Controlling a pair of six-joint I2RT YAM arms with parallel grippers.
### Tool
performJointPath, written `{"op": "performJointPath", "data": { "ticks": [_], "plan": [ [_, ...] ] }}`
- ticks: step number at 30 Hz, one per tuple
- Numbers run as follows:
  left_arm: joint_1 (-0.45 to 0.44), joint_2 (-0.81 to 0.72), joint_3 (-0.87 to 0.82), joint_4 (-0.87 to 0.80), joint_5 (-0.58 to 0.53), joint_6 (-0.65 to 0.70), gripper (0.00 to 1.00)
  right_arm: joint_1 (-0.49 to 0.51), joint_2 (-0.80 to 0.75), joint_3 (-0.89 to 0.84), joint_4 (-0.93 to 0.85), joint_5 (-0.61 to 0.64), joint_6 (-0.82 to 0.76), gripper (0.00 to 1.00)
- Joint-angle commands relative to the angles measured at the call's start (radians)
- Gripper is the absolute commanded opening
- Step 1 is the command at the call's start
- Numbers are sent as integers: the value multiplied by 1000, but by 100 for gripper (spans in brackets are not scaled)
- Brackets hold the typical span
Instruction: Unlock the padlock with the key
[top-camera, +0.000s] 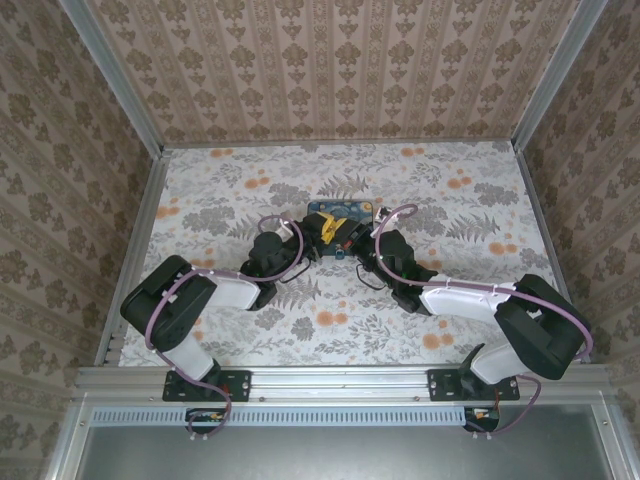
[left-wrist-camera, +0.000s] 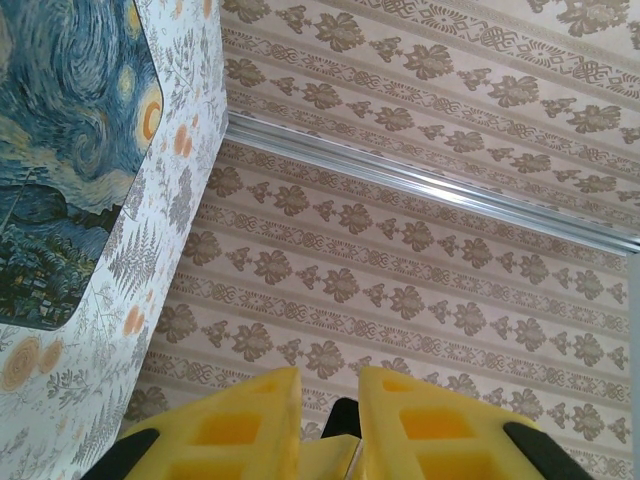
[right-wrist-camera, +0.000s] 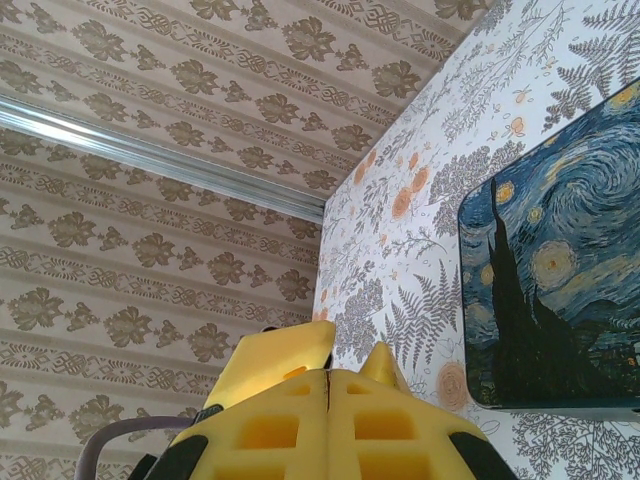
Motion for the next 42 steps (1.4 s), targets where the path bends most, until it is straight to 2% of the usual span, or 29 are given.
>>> {"op": "performJointPath", "data": {
  "ticks": [1, 8, 21, 30, 38, 40, 41, 42],
  "plan": [
    [-2, -10, -8, 14, -11, 32, 20, 2, -32, -4, 26, 24, 13, 0],
    [-2, -26, -9, -22, -17, 47, 13, 1, -37, -9, 26, 26, 12, 0],
    [-2, -30, -7, -47, -27, 68, 15, 1, -41, -21, 18, 30, 9, 0],
    [-3, -34, -4, -55, -27, 77, 14, 2, -41, -26, 24, 30, 11, 0],
    [-3, -35, -1, -62, -26, 86, 0, 2, -41, -36, 29, 31, 15, 0],
    [-2, -36, -1, -65, -26, 95, 0, 1, -74, -41, 24, 32, 15, 0],
    [-3, -35, -1, -66, -28, 103, 0, 2, -83, -45, 12, 35, 17, 3],
    [-1, -35, 0, -67, -24, 118, 0, 2, -95, -52, -6, 42, 14, 17]
  ]
}}
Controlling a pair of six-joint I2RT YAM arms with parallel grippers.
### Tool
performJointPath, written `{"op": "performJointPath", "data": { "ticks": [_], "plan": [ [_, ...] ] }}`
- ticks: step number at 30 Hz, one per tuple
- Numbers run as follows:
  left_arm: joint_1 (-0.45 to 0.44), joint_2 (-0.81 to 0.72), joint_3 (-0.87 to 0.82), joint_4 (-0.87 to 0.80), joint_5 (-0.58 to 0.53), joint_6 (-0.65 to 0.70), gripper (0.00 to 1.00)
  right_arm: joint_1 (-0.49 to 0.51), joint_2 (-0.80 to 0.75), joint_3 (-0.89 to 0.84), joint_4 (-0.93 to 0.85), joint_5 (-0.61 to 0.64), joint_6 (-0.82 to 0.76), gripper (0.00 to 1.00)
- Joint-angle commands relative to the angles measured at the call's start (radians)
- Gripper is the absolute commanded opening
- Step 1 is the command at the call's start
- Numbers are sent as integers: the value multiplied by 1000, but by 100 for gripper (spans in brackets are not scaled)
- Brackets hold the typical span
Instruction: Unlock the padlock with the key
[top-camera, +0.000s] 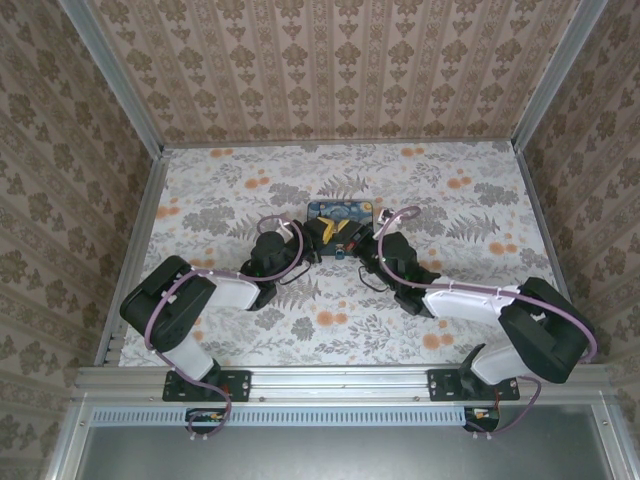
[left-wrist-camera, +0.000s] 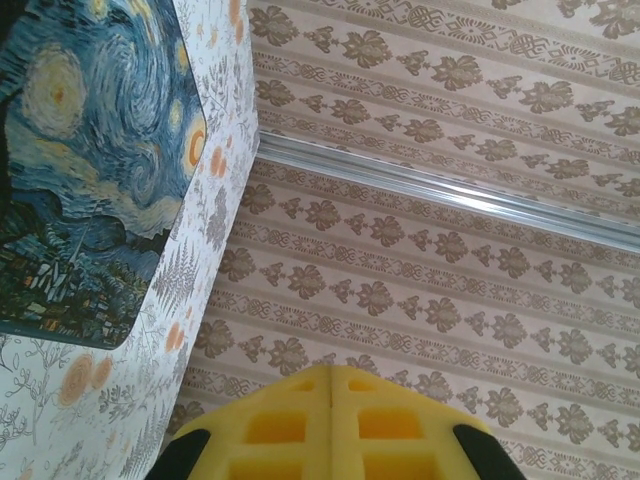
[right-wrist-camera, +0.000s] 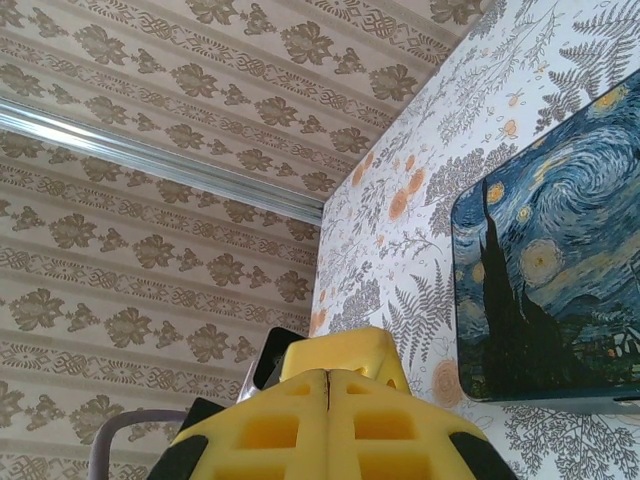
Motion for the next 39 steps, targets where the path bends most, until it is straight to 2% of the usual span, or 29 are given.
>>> {"op": "performJointPath", "data": {
  "ticks": [1, 3, 8, 11, 15, 20, 22, 26, 28, 33, 35, 39],
  "plan": [
    [2, -30, 4, -9, 0, 63, 0, 1, -69, -26, -18, 40, 11, 29],
    [11, -34, 14, -25, 28, 102, 0, -7, -117, -44, -98, 44, -11, 58],
    [43, -66, 49, -139, 116, 249, 0, -58, -242, -63, -340, 19, -110, 99],
    [67, -101, 80, -241, 179, 386, 0, -107, -303, -62, -453, -29, -193, 99],
    [93, -160, 151, -442, 274, 643, 0, -180, -360, -82, -438, -176, -321, 99],
    [88, -237, 265, -739, 298, 995, 0, -238, -384, -150, -253, -257, -324, 100],
    [83, -254, 293, -798, 284, 1076, 0, -249, -376, -150, -222, -285, -320, 100],
    [79, -254, 299, -755, 309, 1119, 0, -255, -298, -158, -36, -389, -300, 100],
    [72, -246, 295, -709, 322, 1120, 0, -257, -246, -158, 71, -445, -290, 96],
    [47, -223, 285, -609, 324, 1110, 0, -257, -61, -142, 400, -557, -205, 76],
    [41, -211, 276, -560, 314, 1083, 0, -257, 32, -123, 515, -584, -159, 65],
    [36, -191, 253, -475, 291, 1027, 0, -241, 122, -71, 564, -605, -131, 55]
  ]
}}
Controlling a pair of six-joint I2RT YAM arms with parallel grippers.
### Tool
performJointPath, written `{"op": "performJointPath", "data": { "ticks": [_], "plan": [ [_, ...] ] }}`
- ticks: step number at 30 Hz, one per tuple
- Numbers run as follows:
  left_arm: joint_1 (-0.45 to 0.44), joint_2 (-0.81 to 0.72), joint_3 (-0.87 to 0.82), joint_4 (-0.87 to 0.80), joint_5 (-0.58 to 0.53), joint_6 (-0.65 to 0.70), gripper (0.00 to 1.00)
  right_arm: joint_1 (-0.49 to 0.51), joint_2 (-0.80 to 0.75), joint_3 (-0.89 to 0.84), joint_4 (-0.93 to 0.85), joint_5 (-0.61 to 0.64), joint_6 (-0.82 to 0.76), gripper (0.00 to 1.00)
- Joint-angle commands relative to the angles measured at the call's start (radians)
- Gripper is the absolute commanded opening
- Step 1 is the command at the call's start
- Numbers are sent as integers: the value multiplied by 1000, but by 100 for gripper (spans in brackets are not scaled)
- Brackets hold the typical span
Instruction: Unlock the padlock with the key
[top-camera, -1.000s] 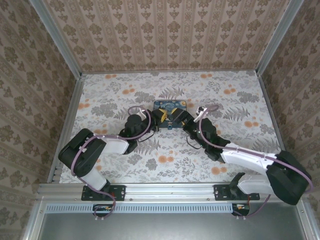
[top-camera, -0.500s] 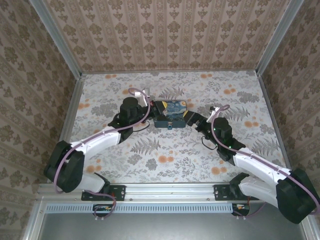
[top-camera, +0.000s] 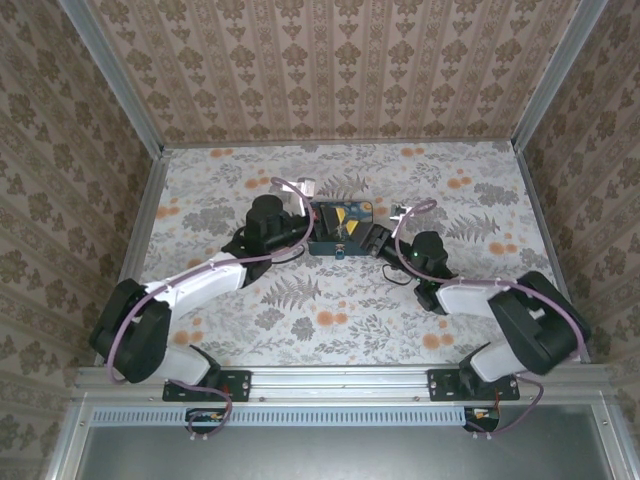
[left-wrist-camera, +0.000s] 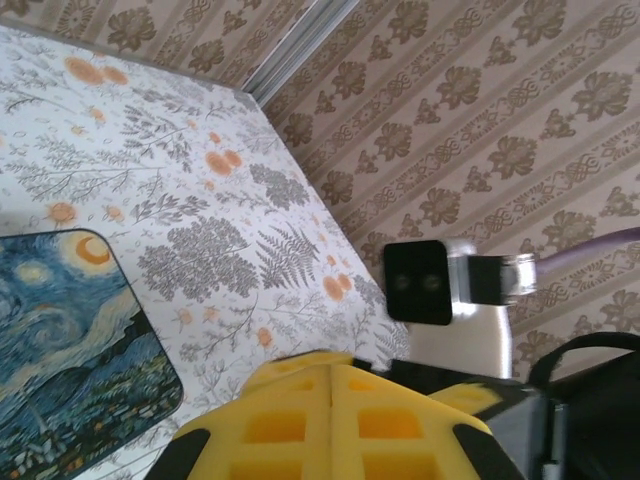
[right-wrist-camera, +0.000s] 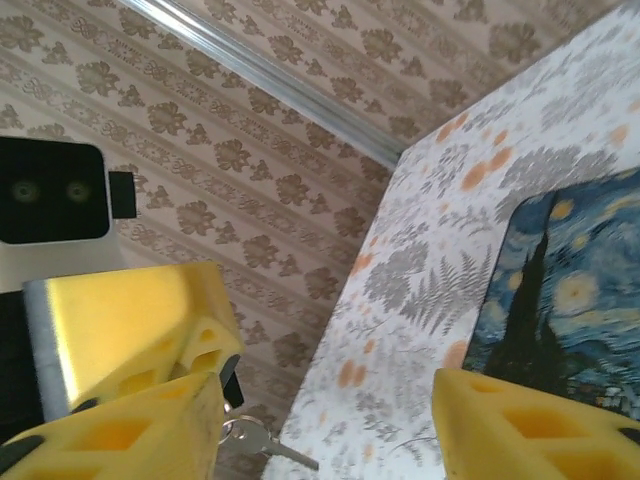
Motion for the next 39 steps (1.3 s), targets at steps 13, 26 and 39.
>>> {"op": "performJointPath", "data": {
  "ticks": [13, 26, 39],
  "plan": [
    [11, 46, -64, 247, -48, -125, 0, 24, 39, 65, 176, -31, 51, 44],
    [22, 102, -81, 384, -57, -229, 0, 53, 84, 104, 175, -29, 59, 33],
    [18, 142, -94, 481, -63, -301, 0, 61, 109, 114, 176, -3, 69, 27]
  ]
}}
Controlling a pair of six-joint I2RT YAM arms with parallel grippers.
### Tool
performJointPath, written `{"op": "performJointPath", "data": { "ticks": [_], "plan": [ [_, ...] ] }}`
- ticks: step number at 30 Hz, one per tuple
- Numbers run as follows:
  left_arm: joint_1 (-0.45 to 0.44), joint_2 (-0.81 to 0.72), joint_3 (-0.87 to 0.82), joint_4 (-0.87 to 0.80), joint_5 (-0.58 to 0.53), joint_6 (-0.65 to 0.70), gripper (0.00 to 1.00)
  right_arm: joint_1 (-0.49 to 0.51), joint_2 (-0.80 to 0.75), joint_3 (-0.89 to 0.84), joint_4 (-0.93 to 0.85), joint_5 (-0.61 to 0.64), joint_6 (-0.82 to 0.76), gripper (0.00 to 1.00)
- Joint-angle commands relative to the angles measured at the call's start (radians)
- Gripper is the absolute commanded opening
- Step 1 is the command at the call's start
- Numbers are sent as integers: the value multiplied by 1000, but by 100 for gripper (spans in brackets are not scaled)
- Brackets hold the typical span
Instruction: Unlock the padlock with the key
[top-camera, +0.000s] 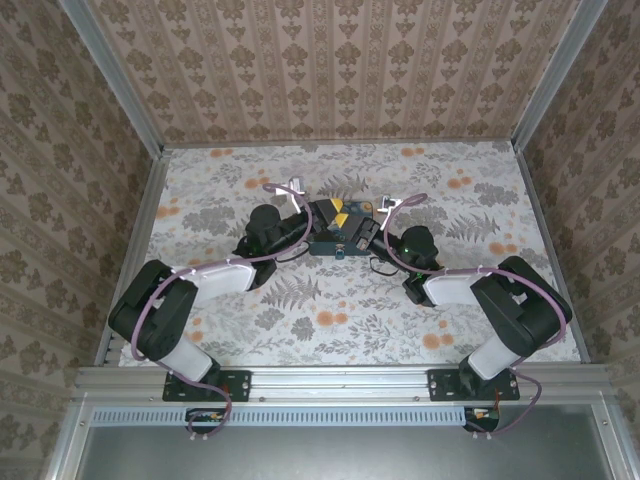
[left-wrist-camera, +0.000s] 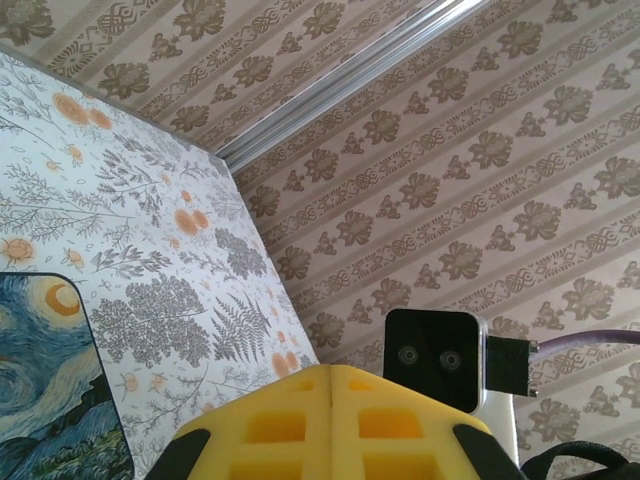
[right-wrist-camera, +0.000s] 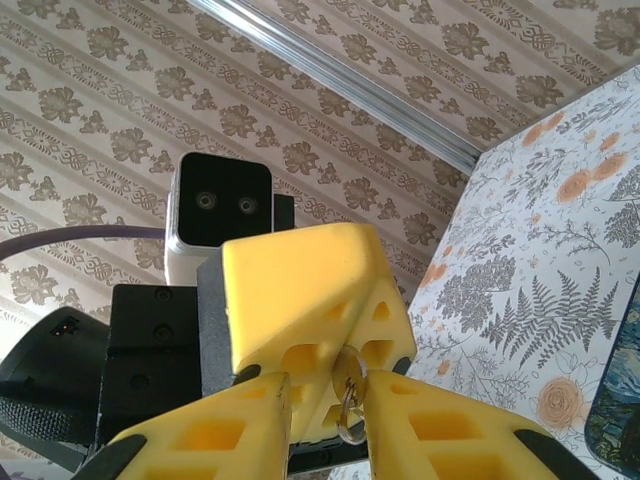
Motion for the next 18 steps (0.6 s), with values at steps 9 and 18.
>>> {"op": "performJointPath", "data": {
  "ticks": [9, 18],
  "plan": [
    [-16, 0, -19, 66, 4, -22, 0, 3, 21, 22, 42, 47, 8, 12],
    [-17, -13, -19, 37, -9, -19, 17, -11, -6, -3, 40, 40, 8, 0]
  ]
}}
